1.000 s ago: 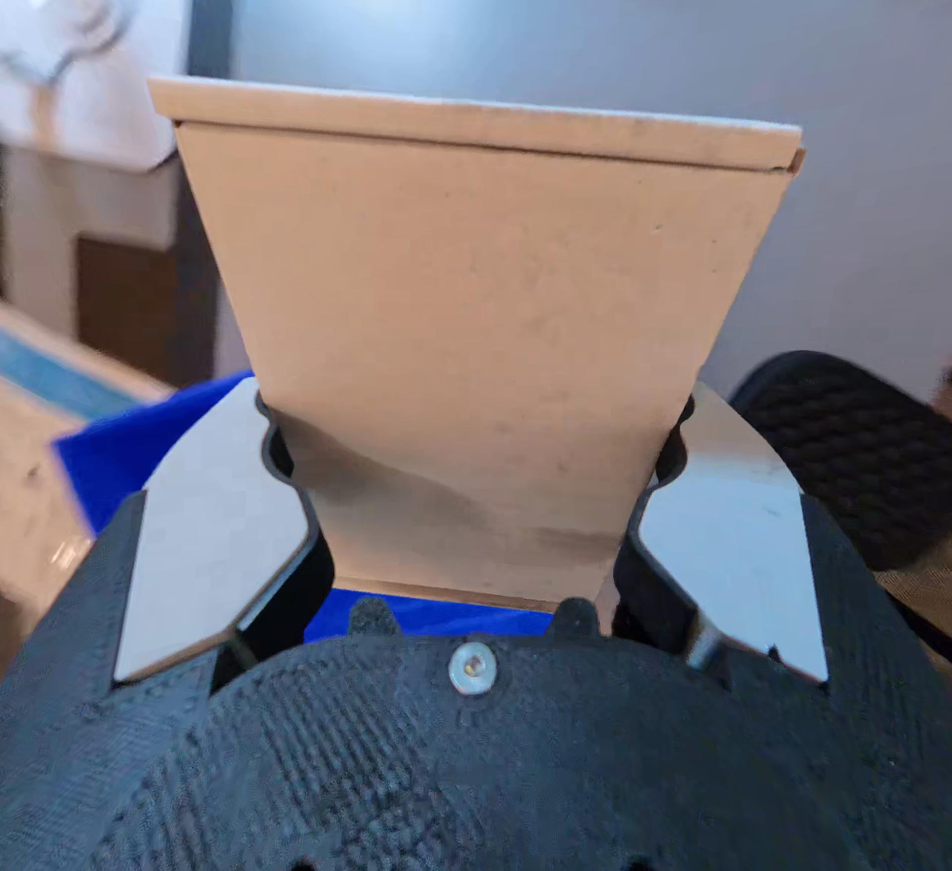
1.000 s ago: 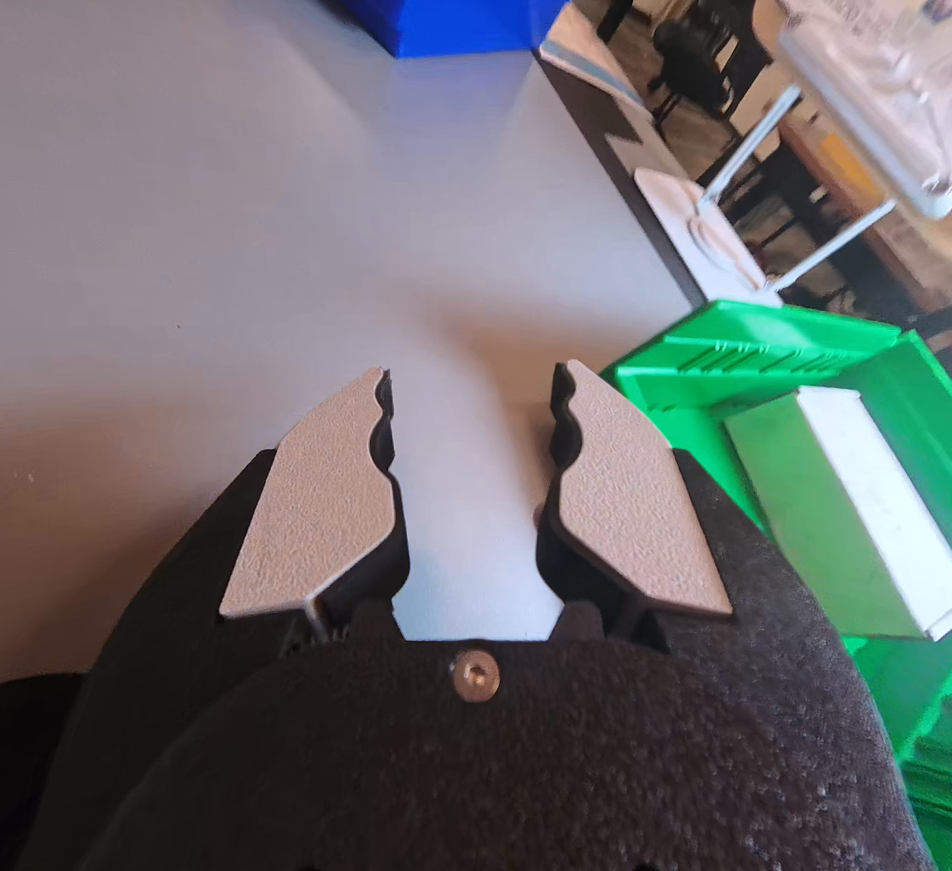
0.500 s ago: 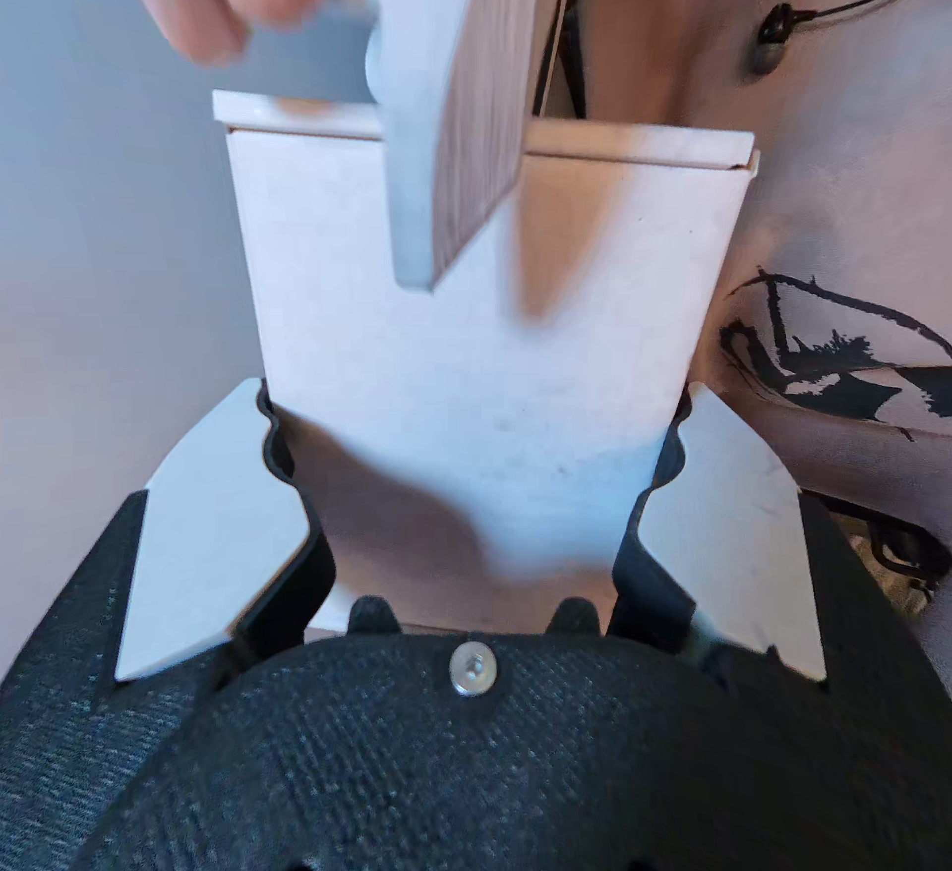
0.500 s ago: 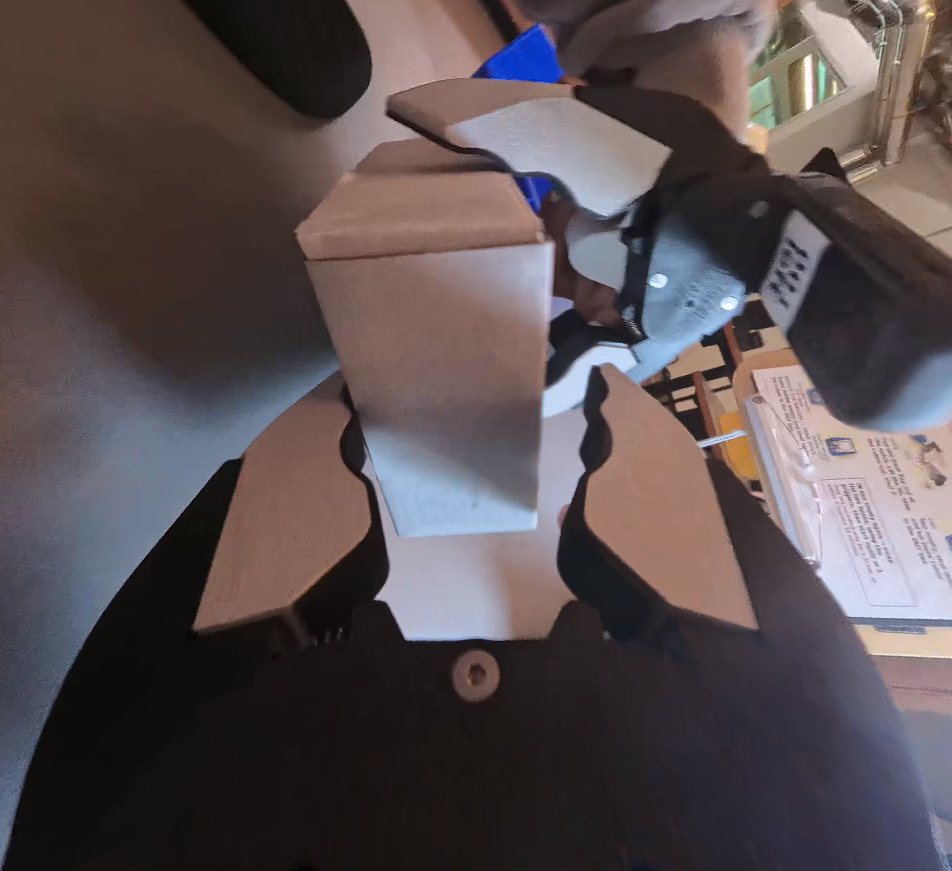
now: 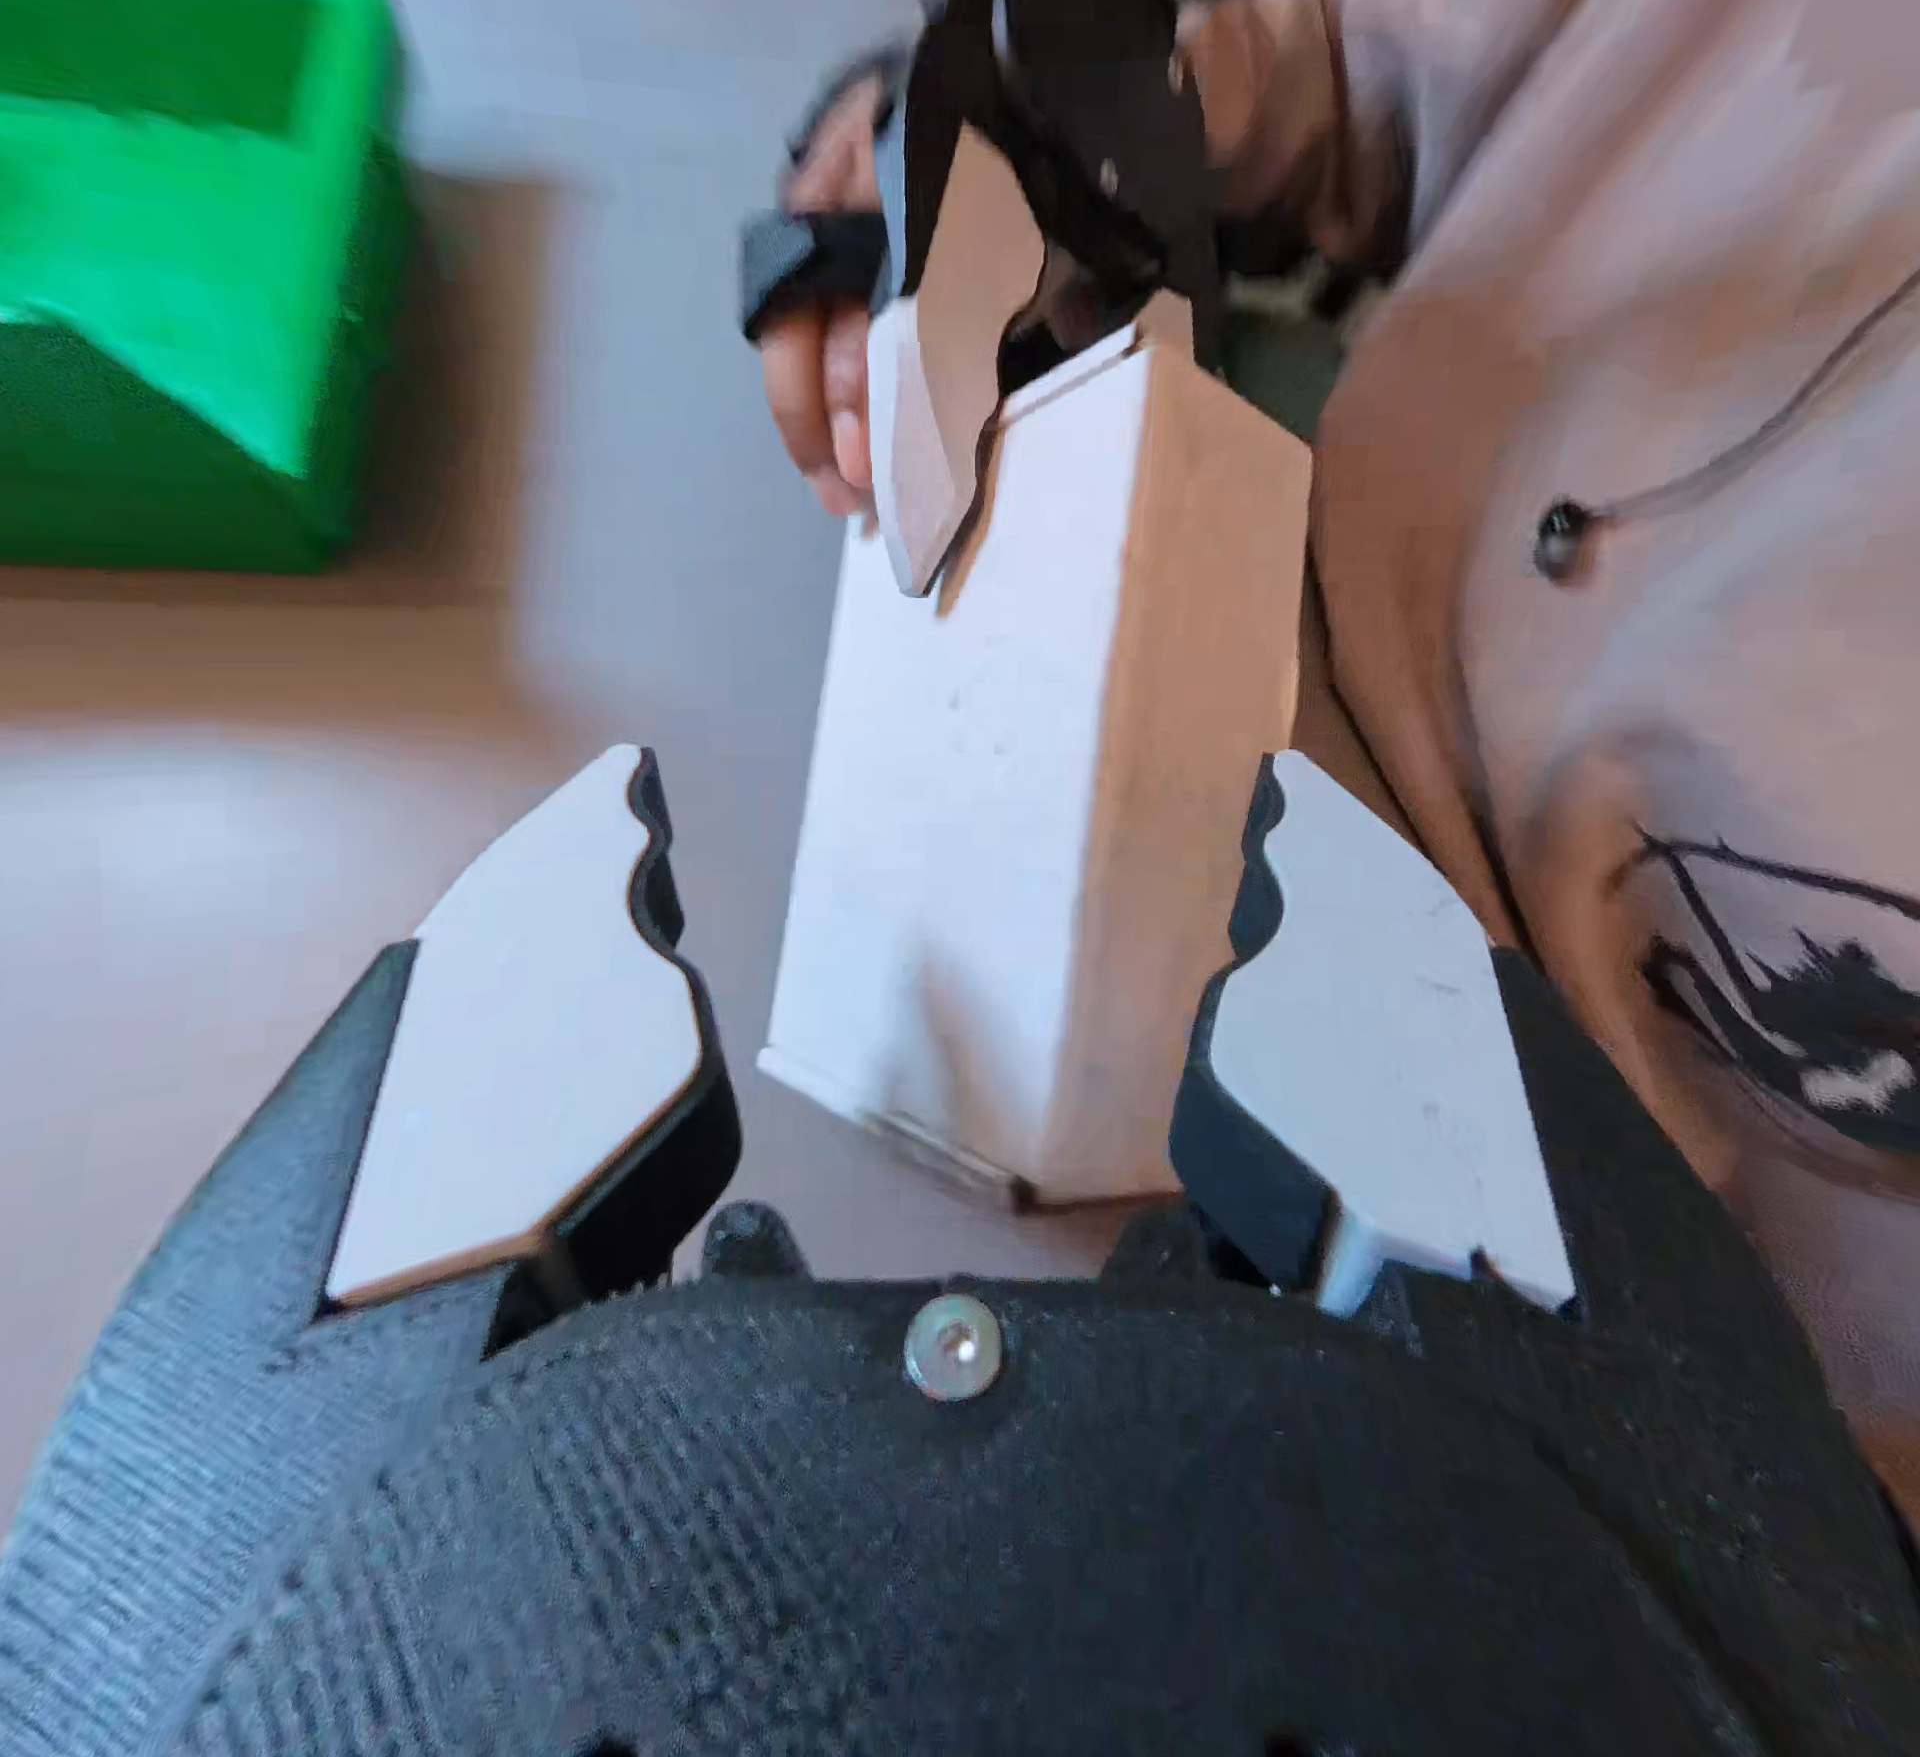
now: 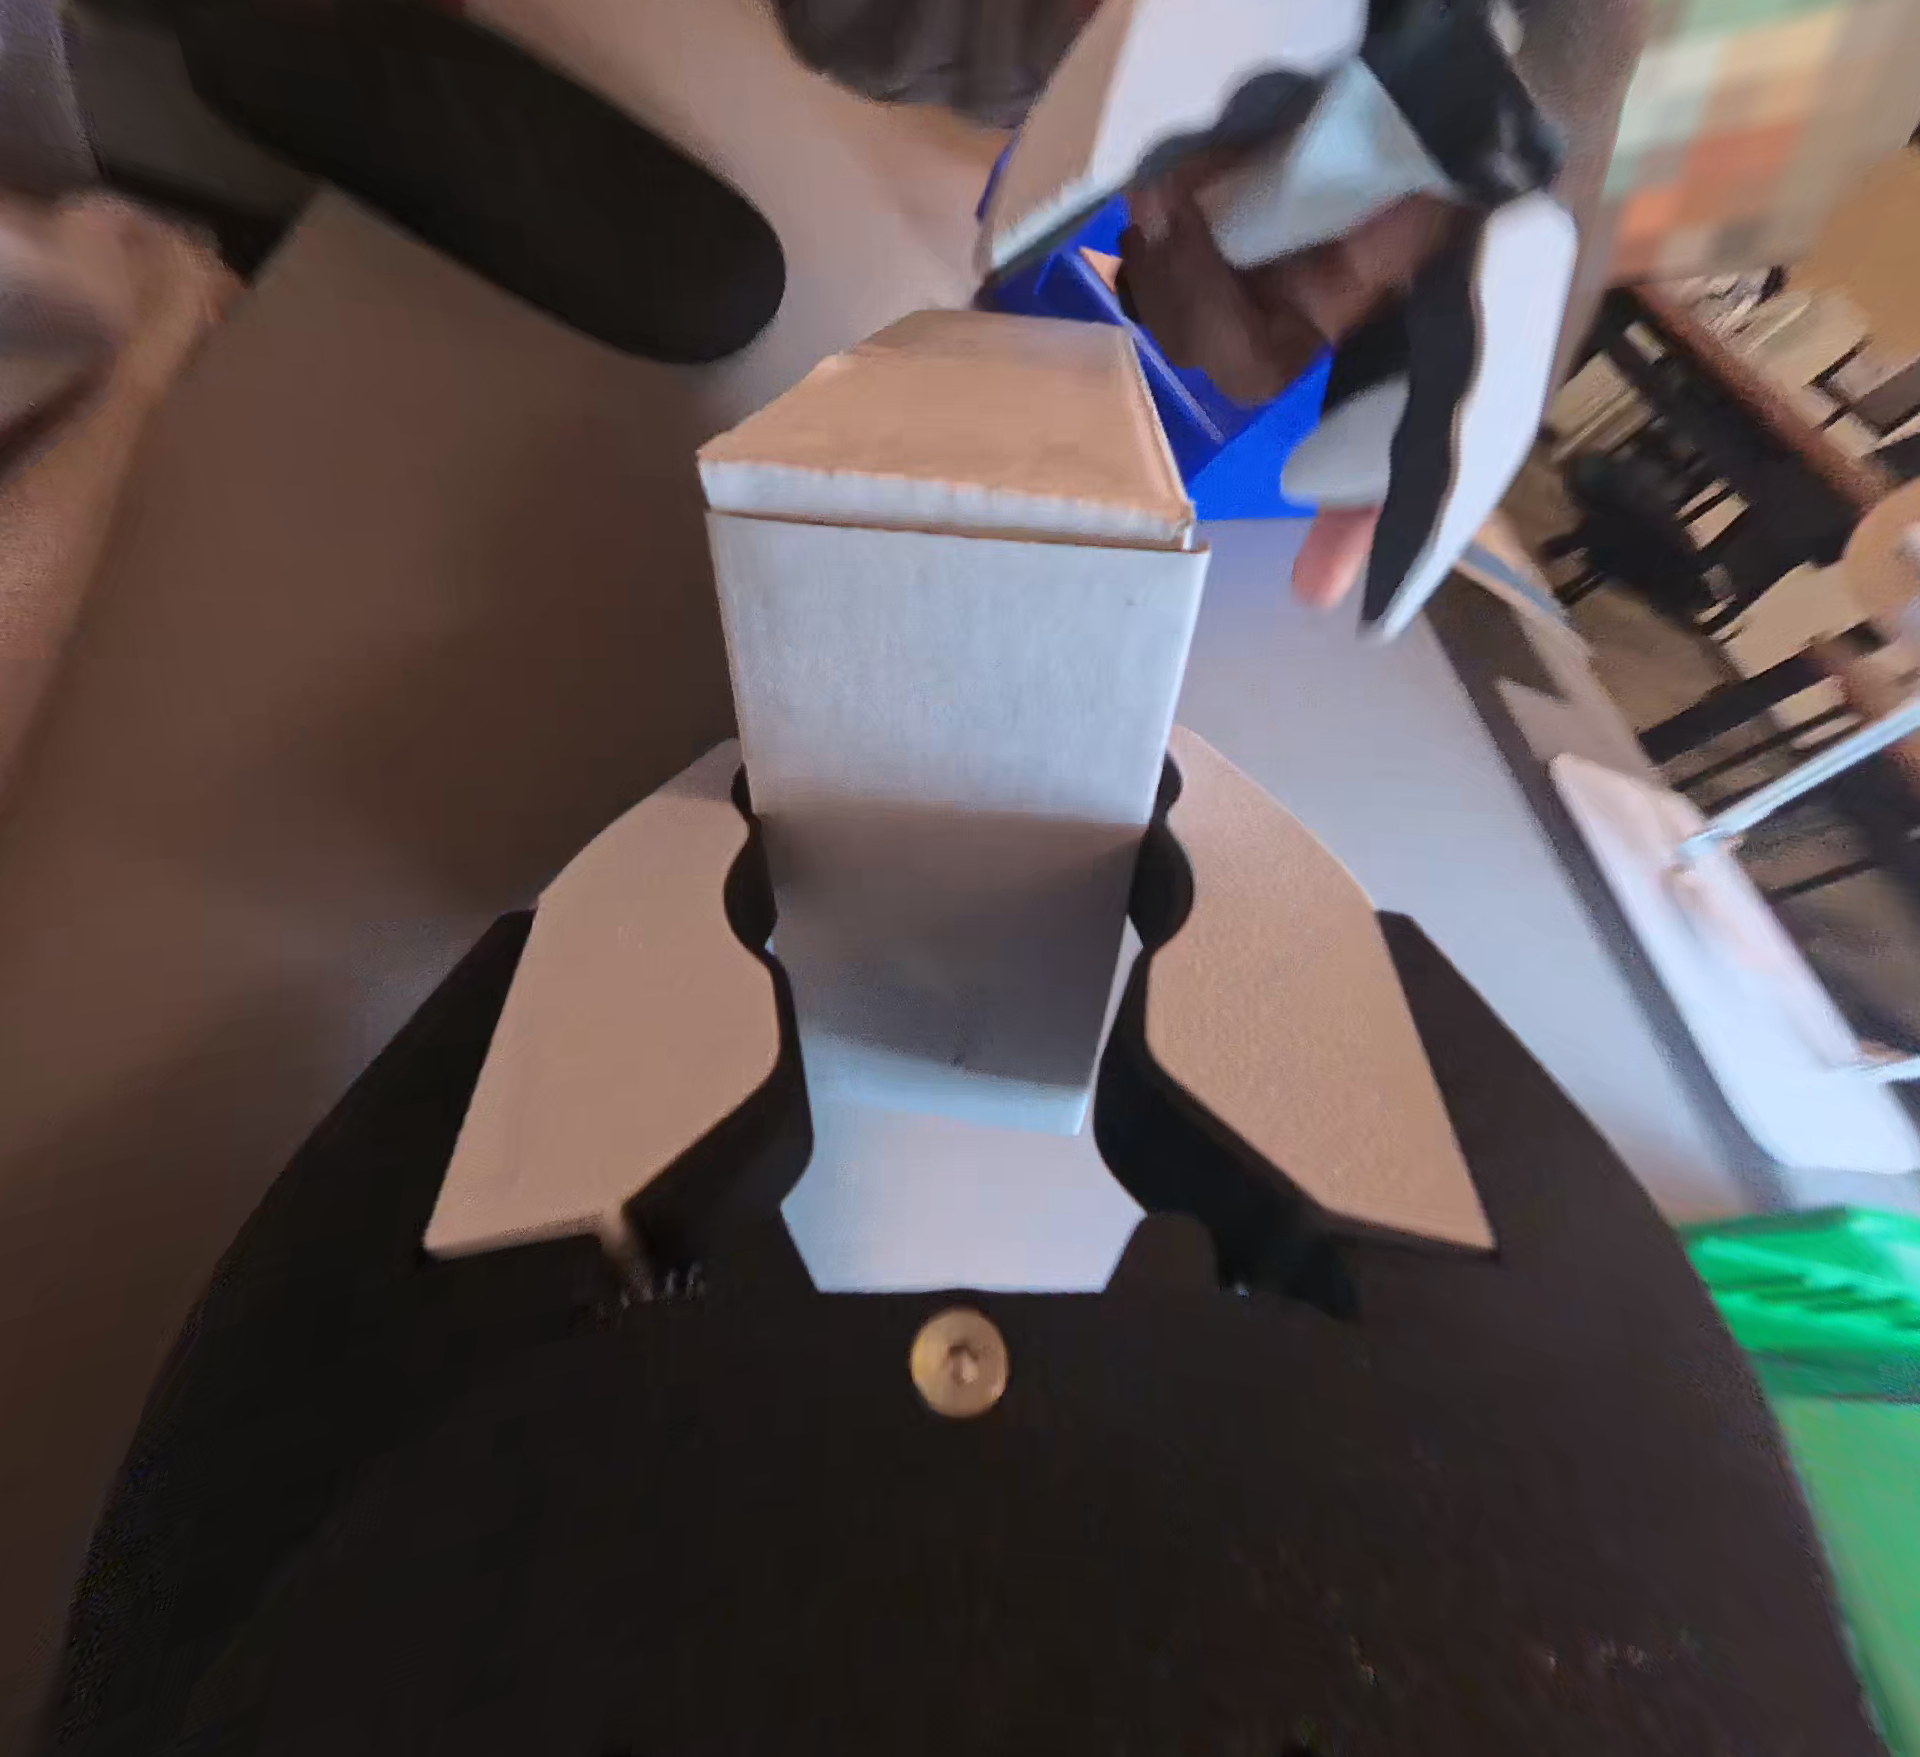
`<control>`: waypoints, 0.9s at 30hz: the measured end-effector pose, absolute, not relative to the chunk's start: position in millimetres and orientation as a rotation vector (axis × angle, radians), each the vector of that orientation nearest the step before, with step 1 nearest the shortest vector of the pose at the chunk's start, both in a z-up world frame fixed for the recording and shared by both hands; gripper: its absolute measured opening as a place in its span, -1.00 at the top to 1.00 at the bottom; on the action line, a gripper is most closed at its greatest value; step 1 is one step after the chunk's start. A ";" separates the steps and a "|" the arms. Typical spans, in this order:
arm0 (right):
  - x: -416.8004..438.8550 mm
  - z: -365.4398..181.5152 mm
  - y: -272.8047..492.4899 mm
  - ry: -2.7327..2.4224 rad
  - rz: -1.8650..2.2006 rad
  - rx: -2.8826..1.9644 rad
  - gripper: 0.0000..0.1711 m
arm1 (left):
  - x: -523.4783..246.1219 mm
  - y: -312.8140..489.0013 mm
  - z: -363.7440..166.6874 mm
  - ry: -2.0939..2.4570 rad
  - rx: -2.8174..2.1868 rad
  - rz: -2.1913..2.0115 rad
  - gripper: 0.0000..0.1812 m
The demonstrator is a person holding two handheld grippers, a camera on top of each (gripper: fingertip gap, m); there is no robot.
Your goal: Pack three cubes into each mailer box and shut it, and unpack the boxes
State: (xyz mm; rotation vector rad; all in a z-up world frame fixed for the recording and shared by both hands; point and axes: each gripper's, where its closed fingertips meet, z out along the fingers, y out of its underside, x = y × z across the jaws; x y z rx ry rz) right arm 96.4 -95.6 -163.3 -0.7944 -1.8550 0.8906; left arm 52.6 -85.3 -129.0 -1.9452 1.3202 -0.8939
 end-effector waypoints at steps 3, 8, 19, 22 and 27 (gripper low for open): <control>102.4 -158.8 -80.3 -1.808 1.113 -0.941 0.21 | 32.2 -75.6 -100.6 1.029 -1.746 -0.799 -0.01; 106.0 -157.7 -62.4 -1.733 1.392 -1.147 0.21 | -11.0 -78.6 -98.6 0.654 -1.552 -0.489 0.29; 104.4 -168.8 -82.3 -1.802 1.508 -1.148 0.21 | 40.2 -94.9 -177.3 0.744 -1.796 -0.543 -0.15; 109.0 -173.7 -83.4 -1.834 1.480 -1.145 0.22 | 38.7 -89.3 -176.5 0.746 -1.785 -0.488 0.00; 112.7 -172.5 -89.7 -1.879 1.509 -1.101 0.22 | 46.3 -92.5 -182.6 0.797 -1.797 -0.520 -0.11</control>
